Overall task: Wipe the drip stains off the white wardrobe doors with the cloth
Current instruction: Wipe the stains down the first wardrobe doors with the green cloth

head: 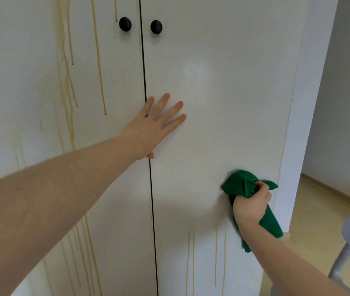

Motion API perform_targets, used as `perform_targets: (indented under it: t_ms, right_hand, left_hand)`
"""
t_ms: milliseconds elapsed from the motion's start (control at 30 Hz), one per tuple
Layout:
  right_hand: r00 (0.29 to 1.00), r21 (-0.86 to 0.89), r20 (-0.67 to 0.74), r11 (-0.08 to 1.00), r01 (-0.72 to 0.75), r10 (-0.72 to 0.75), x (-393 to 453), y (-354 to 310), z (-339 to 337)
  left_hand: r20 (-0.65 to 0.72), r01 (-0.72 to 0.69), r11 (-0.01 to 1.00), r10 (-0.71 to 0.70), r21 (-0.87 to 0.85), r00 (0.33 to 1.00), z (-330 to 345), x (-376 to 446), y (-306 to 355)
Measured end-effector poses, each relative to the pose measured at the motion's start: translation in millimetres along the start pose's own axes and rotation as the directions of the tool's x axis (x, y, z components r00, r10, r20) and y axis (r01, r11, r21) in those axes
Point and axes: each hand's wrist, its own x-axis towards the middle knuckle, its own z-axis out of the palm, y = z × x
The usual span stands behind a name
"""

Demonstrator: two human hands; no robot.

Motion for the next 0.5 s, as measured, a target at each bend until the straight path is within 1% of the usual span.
perform_targets:
  t_ms: [133,233,333,433,500]
  right_hand:
    - [0.999,0.045,-0.002,0.998,-0.039,0.039,-38.3,1.8,34.4]
    - [0.997,0.062,0.058,0.997,-0.050,0.046,-69.1,-2.5,55.4]
    - [0.984,0.032,0.180,0.999,-0.011,0.005,-94.5,-11.7,67.8]
    - [0.943,0.020,0.332,0.999,-0.043,0.034,-92.6,-17.9,63.2]
    - [0.905,0.062,0.424,0.996,-0.069,0.036,-81.3,-17.7,50.4]
  left_hand:
    - [-0.010,0.005,1.000,-0.005,0.005,1.000,2.2,1.8,-0.5]
    - [0.006,0.009,1.000,-0.009,0.009,1.000,-0.1,1.7,1.5]
    - [0.018,0.010,1.000,-0.010,0.017,1.000,-1.6,0.7,1.2]
    - [0.026,0.013,1.000,-0.014,0.027,1.000,-4.7,-0.8,1.7]
    - [0.041,0.018,1.000,-0.019,0.021,0.999,-7.0,-2.1,2.6]
